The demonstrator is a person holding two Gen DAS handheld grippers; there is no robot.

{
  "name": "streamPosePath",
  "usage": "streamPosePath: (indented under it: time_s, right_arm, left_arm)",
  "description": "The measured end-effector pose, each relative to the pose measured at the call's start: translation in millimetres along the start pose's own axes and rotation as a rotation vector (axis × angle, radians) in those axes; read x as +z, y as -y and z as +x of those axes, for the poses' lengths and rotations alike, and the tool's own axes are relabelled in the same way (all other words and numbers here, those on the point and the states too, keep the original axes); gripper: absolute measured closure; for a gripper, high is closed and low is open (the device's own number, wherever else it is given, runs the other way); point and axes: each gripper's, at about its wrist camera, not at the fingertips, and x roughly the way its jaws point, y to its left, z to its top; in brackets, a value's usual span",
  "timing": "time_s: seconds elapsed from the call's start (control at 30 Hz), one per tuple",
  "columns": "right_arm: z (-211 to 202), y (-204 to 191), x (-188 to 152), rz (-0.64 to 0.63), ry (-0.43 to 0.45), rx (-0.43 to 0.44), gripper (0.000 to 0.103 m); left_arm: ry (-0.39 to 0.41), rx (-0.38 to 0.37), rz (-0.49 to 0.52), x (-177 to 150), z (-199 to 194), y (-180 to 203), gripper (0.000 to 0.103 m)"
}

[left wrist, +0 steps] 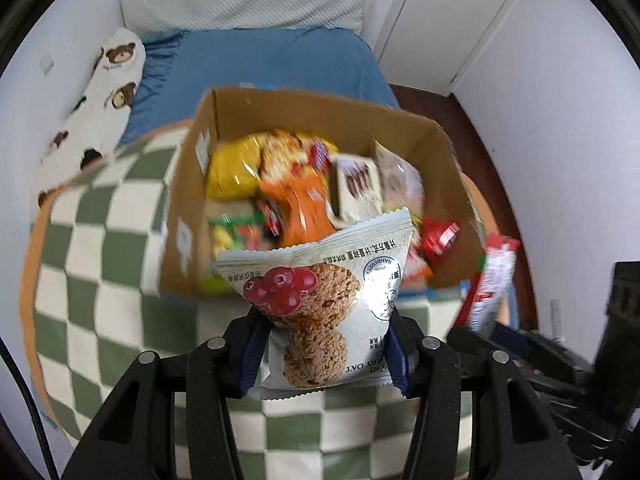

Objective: Organize snacks
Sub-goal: 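Carry both packs into the box and open both tools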

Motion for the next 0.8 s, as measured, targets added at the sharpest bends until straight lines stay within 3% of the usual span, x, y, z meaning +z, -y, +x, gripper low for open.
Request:
streamPosePath:
  time_s: [0.3, 0.63, 0.7, 0.77, 0.8]
  right_arm:
    - [59.1, 3.5, 88.8, 0.004, -0.022, -0.084, 0.055]
    - [135.5, 22.1, 139.8, 0.014, -0.116, -0.171, 0.055]
    - [150.8, 29.1, 143.4, 0.033, -0.152, -0.181, 0.052]
    - [162.7, 35.7, 146.2, 0.047, -0.177, -0.2, 0.032]
    - [166.0, 38.3, 144.6, 0.046, -0.179, -0.212, 0.028]
  left_arm:
    - [-0.116, 0.154, -0.015, 76.0, 66.2, -49.8, 0.054]
    - [-0.202, 0.254, -0.045, 101.5, 130.7, -77.3, 0.052]
    - [-0.217, 0.261, -0.036, 102.5, 138.1, -76.5, 0.038]
    - [-0.228, 0.239, -0.036, 103.0, 143.3, -74.1, 0.026]
    - [-0.226, 0.235, -0.039, 102.8, 143.3, -73.1, 0.022]
